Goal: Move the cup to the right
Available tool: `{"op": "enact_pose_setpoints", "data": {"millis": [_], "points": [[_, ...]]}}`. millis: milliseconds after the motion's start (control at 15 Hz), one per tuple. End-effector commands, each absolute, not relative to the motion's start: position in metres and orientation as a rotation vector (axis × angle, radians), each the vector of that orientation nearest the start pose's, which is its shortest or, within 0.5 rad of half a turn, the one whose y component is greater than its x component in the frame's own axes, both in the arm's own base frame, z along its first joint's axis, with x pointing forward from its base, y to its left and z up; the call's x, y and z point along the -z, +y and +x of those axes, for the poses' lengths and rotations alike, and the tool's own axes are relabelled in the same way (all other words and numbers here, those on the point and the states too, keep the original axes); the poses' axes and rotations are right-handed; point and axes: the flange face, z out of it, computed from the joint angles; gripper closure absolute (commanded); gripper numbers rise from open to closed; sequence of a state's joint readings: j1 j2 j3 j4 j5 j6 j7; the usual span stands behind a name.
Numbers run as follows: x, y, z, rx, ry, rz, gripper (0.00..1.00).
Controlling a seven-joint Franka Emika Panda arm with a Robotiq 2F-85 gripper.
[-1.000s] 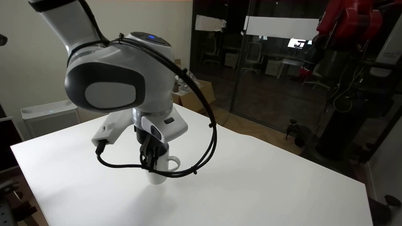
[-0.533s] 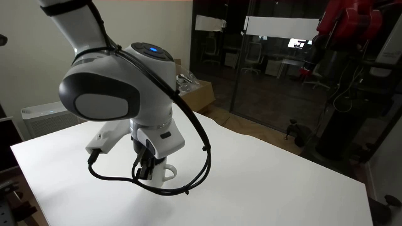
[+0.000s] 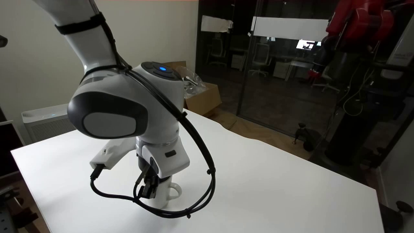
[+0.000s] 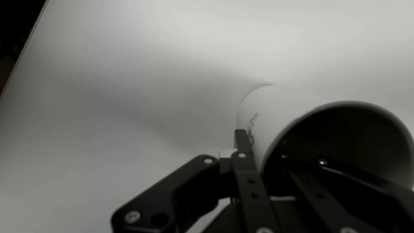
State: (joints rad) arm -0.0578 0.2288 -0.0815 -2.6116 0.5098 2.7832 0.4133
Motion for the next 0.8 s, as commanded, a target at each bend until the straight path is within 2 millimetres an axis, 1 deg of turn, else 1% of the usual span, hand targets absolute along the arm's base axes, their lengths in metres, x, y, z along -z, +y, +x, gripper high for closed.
{"op": "enact_pose_setpoints", "data": {"millis": [0,67,133,200,333,400,600,733], "points": [[-0.168,-0.085,0.424,-0.070,1.531,-2.600,0.98],[-0.169,-0.085,0.425,-0.062,1.532,-2.604,0.98],[-0.169,-0.085,0.426,-0.060,1.532,-2.606,0.88],[-0.169,-0.085,0.426,-0.057,1.532,-2.610,0.64],[-0.171,-0.084,0.428,-0.050,1.532,-2.613,0.61],[-0.172,-0.085,0.428,-0.044,1.531,-2.615,0.55],[-0.176,-0.084,0.431,-0.025,1.520,-2.628,0.34],[-0.182,-0.082,0.432,-0.003,1.511,-2.641,0.21]]}}
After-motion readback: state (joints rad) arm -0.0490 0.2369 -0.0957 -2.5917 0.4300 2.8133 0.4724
